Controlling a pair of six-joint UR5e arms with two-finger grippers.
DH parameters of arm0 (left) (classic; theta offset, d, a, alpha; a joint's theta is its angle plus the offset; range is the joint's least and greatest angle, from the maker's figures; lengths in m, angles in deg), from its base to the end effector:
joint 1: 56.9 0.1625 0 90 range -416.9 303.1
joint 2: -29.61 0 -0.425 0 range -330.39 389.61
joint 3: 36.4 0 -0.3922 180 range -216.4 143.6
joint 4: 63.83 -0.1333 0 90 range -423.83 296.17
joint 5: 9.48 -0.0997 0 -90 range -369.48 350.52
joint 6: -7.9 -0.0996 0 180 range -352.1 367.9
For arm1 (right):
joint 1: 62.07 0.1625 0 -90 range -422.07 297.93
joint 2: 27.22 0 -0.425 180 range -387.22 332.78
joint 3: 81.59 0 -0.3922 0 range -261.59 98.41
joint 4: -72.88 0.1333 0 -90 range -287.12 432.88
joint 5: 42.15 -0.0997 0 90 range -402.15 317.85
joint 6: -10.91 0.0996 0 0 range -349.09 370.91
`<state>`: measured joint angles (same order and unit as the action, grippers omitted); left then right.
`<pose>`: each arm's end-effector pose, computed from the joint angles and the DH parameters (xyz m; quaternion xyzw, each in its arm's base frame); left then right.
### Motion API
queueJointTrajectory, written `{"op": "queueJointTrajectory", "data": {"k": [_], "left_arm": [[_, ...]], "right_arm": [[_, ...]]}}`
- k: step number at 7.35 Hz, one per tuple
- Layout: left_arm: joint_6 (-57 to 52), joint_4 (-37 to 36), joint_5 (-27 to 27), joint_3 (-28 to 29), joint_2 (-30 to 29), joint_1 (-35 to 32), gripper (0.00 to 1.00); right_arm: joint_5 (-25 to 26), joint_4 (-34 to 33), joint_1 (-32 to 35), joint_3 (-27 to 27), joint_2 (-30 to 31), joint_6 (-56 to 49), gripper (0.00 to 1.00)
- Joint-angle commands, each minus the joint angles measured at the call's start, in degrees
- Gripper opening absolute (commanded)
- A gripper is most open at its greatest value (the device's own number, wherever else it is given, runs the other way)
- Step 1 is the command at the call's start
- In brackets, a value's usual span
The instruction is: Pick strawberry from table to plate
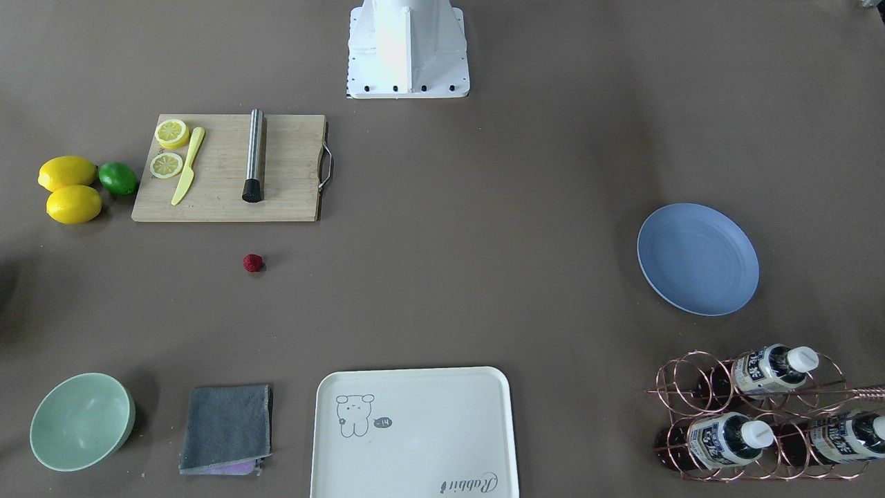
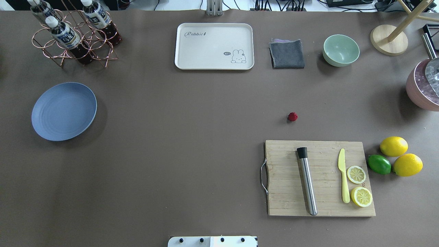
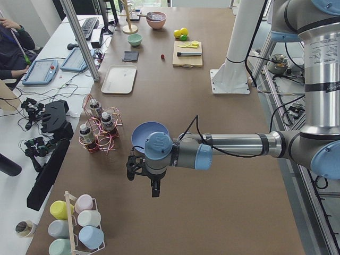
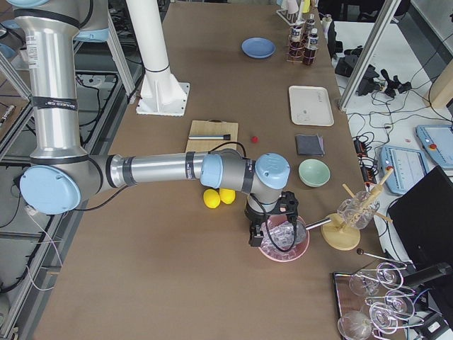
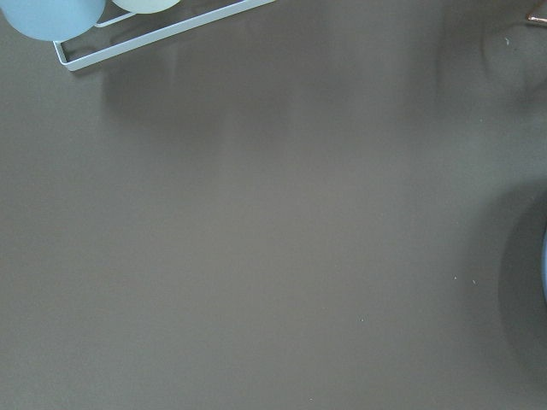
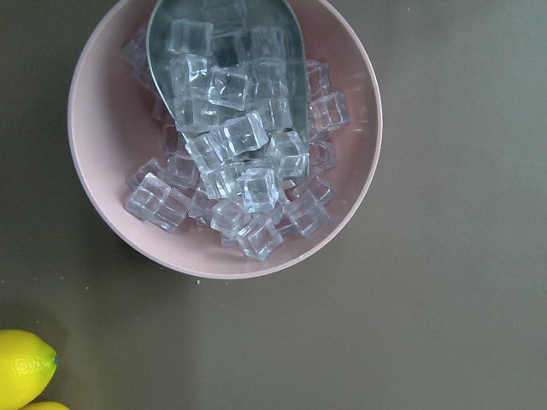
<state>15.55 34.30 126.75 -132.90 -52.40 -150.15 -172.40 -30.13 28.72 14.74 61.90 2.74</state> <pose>-0.0862 -0.4358 0.6505 0.0382 0.3937 -0.0646 0.9162 0.0757 -0.4861 0.6239 -0.0205 -0.3463 -0.0430 0.9369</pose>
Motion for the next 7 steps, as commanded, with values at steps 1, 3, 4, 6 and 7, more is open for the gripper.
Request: {"op": "queueJointTrajectory", "data": {"k": [1, 3, 4, 6, 7], "left_arm": [[0.0, 0.13, 0.0, 0.0, 0.19, 0.0, 0.98], [0.0, 0.22, 0.0, -0.09, 0.19, 0.0, 0.98], [0.0, 0.22, -0.09, -0.09, 0.1, 0.0, 0.98], [0.18, 5.01, -0.09, 0.0, -0.07, 0.0, 0.98], [0.35, 7.23, -0.17, 0.17, 0.19, -0.09, 0.98]], "right_arm": [[0.0, 0.0, 0.0, 0.0, 0.09, -0.09, 1.0], [-0.09, 0.0, 0.0, 0.0, 0.09, -0.09, 1.0], [-0.09, 0.0, 0.0, 0.0, 0.09, -0.09, 1.0], [0.0, 1.31, 0.0, 0.0, 0.52, 0.08, 1.0], [-0.09, 1.49, 0.0, 0.0, 0.61, 0.09, 1.0]]}}
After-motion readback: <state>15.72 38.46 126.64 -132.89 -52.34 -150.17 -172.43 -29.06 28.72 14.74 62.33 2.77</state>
